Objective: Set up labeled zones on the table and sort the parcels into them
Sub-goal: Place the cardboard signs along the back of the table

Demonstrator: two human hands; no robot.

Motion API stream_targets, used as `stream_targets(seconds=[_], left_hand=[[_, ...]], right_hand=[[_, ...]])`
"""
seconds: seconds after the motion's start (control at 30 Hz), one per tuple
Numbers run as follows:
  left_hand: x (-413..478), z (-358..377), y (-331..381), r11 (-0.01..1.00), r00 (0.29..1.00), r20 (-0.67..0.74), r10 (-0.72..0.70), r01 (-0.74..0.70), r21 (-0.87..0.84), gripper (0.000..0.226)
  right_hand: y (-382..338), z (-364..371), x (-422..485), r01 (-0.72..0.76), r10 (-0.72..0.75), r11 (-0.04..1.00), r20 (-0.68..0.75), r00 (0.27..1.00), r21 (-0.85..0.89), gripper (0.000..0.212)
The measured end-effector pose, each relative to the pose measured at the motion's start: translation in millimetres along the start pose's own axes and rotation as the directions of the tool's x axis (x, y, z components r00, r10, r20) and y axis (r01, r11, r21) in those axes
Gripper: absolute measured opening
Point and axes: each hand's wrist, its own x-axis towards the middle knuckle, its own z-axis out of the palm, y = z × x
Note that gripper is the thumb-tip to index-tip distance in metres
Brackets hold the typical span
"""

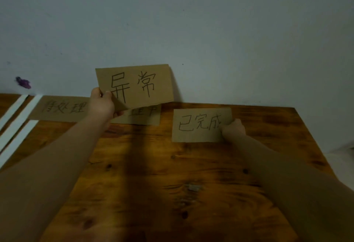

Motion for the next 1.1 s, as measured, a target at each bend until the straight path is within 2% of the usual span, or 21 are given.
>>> stream_targets(seconds=[0.03,0.07,0.1,0.13,0.17,0.2,0.23,0.3,0.47,0.57,0.63,0.7,0.77,0.83,0.87,0.93,1.0,1.1], left_hand=[[-3,7,-3,1.0,1.0,-0.009,-0.004,0.004,0.007,0.009],[-6,13,-6,1.0,1.0,-0.013,-0.006,0.007,0.013,0.009],[-8,19,-8,1.0,1.0,-0.016,-0.006,0.006,0.018,0.009],[-10,24,-11,1.0,1.0,-0.017,-0.007,0.007,0.026,0.009],[-12,29,-13,1.0,1.0,-0.021,-0.01,0.01,0.027,0.01],[-14,32,-14,0.999,1.0,-0.024,-0.009,0.01,0.035,0.01],[-14,35,-16,0.999,1.0,-0.025,-0.004,0.006,0.054,0.011],[-14,39,-18,0.997,1.0,-0.021,0.008,-0.006,0.077,0.011],[-9,37,-20,0.997,0.999,-0.032,0.003,-0.001,0.076,0.011],[-9,31,-22,0.995,0.999,-0.044,0.004,0.0,0.095,0.012],[-15,31,-23,0.996,0.999,-0.042,-0.003,0.007,0.085,0.012],[-23,35,-20,0.998,0.998,-0.039,-0.041,0.043,0.053,0.013],[-37,44,-14,0.996,0.996,-0.018,-0.083,0.083,0.025,0.013],[-50,55,-8,0.994,0.993,0.045,-0.107,0.107,0.0,0.013],[-56,62,-4,0.993,0.99,0.083,-0.117,0.117,0.0,0.014],[-68,76,3,0.992,0.981,0.146,-0.127,0.126,0.019,0.018],[-77,93,6,0.993,0.969,0.218,-0.113,0.105,0.048,0.027],[-96,127,3,0.962,0.951,0.304,0.046,-0.124,0.241,0.074]], right_hand=[[6,-1,3,0.03,-0.029,0.994,0.005,1.0,-0.108,0.064],[13,-1,4,0.133,-0.128,0.96,0.033,0.991,-0.247,0.065],[21,2,2,0.301,-0.277,0.87,0.118,0.954,-0.39,0.061],[29,6,-1,0.486,-0.411,0.724,0.26,0.874,-0.489,0.056],[36,11,-4,0.632,-0.479,0.562,0.413,0.775,-0.533,0.054],[40,16,-6,0.708,-0.477,0.445,0.524,0.706,-0.549,0.053],[41,19,-6,0.73,-0.448,0.389,0.577,0.683,-0.562,0.055],[37,22,-1,0.719,-0.417,0.365,0.587,0.694,-0.591,0.06],[17,25,23,0.654,-0.355,0.379,0.55,0.756,-0.654,0.068],[5,29,36,0.618,-0.308,0.429,0.537,0.785,-0.659,0.069],[-5,29,32,0.609,-0.328,0.48,0.515,0.792,-0.631,0.07],[-17,23,16,0.603,-0.417,0.64,0.444,0.793,-0.476,0.073],[-32,16,2,0.524,-0.449,0.846,0.399,0.799,-0.097,0.076],[-46,7,-11,0.387,-0.456,0.889,0.411,0.789,0.244,0.08],[-50,1,-17,0.355,-0.472,0.874,0.401,0.785,0.332,0.079],[-50,-16,-28,0.384,-0.517,0.835,0.324,0.792,0.395,0.069],[-43,-36,-30,0.442,-0.543,0.816,0.231,0.808,0.372,0.059],[-19,-66,-21,0.485,-0.53,0.823,0.092,0.843,0.295,0.056]])
